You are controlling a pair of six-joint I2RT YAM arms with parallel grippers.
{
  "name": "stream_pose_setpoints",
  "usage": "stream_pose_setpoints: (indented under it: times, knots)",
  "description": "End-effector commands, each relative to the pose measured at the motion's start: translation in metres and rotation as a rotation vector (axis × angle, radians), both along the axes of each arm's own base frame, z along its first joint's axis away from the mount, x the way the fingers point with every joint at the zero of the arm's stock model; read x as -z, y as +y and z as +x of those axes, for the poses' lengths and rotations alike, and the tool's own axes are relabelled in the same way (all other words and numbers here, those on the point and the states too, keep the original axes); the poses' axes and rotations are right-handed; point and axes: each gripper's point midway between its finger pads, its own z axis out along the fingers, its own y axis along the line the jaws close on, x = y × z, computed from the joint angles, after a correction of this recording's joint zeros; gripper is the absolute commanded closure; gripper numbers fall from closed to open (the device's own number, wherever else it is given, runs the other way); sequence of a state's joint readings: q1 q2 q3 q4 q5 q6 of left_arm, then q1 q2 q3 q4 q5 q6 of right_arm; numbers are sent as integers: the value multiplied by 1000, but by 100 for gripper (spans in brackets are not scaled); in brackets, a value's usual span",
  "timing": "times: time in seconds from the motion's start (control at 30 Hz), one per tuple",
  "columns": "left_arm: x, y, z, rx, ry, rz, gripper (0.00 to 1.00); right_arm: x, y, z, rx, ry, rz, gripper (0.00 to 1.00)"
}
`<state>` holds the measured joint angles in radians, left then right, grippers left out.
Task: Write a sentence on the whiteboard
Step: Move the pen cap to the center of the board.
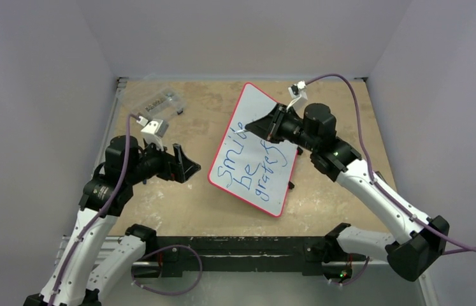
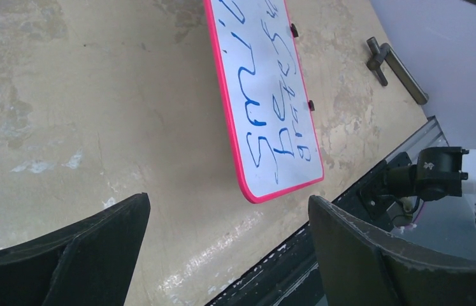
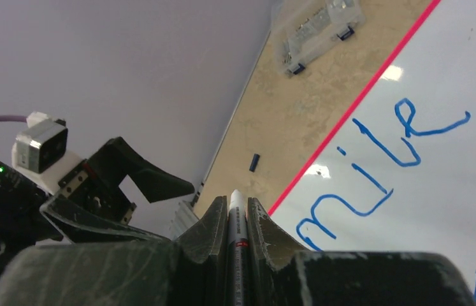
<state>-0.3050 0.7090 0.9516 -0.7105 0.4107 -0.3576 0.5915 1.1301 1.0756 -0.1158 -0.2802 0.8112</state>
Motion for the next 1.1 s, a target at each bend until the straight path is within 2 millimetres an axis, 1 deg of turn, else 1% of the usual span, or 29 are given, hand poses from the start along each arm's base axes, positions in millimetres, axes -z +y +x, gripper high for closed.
stream_pose_setpoints:
  times: [0.0, 0.03, 0.1, 0.2, 0.27, 0.33, 0.37, 0.5, 0.57, 0.63, 0.77, 0.87, 0.9, 0.93, 0.97, 1.0, 1.07]
  knots:
    - [-3, -10, 2, 24, -7, -74, 5, -58, 2, 24, 105, -126, 102, 100]
    - [0, -12, 2, 31, 3, -83, 5, -57, 4, 31, 127, -125, 87, 100]
    - [2, -17, 1, 51, 14, -110, 5, -48, 9, 41, 156, -98, 28, 100]
    - [9, -23, 1, 81, 36, -127, 6, -42, 12, 47, 168, -80, -16, 100]
    - [14, -26, 3, 95, 55, -125, 6, -39, 8, 45, 179, -75, -43, 100]
    - [14, -32, 6, 123, 62, -136, 6, -32, -5, 43, 224, -71, -79, 100]
    - [12, -34, 11, 127, 60, -142, 7, -30, -11, 40, 231, -77, -93, 100]
    - [-2, -39, 35, 127, 22, -124, 7, -24, -47, 32, 329, -115, -187, 100]
    - [-5, -45, 49, 150, 19, -113, 8, -23, -63, 26, 370, -132, -214, 100]
    - [-5, -49, 63, 166, 17, -93, 8, -21, -75, 22, 401, -135, -238, 100]
    - [0, -58, 95, 185, 22, -60, 9, -24, -88, 11, 421, -144, -242, 100]
    - [-1, -68, 111, 230, 42, -60, 14, -29, -96, 4, 437, -148, -233, 100]
    - [1, -68, 116, 221, 49, -58, 15, -31, -98, 1, 438, -149, -226, 100]
    - [4, -64, 120, 188, 53, -40, 16, -33, -99, -2, 435, -152, -217, 100]
    - [7, -55, 125, 129, 56, -6, 17, -34, -99, -4, 431, -154, -209, 100]
    - [12, -42, 127, 60, 70, 41, 18, -34, -99, -7, 423, -154, -202, 100]
    - [22, -5, 126, -131, 98, 161, 19, -32, -98, -11, 407, -151, -186, 100]
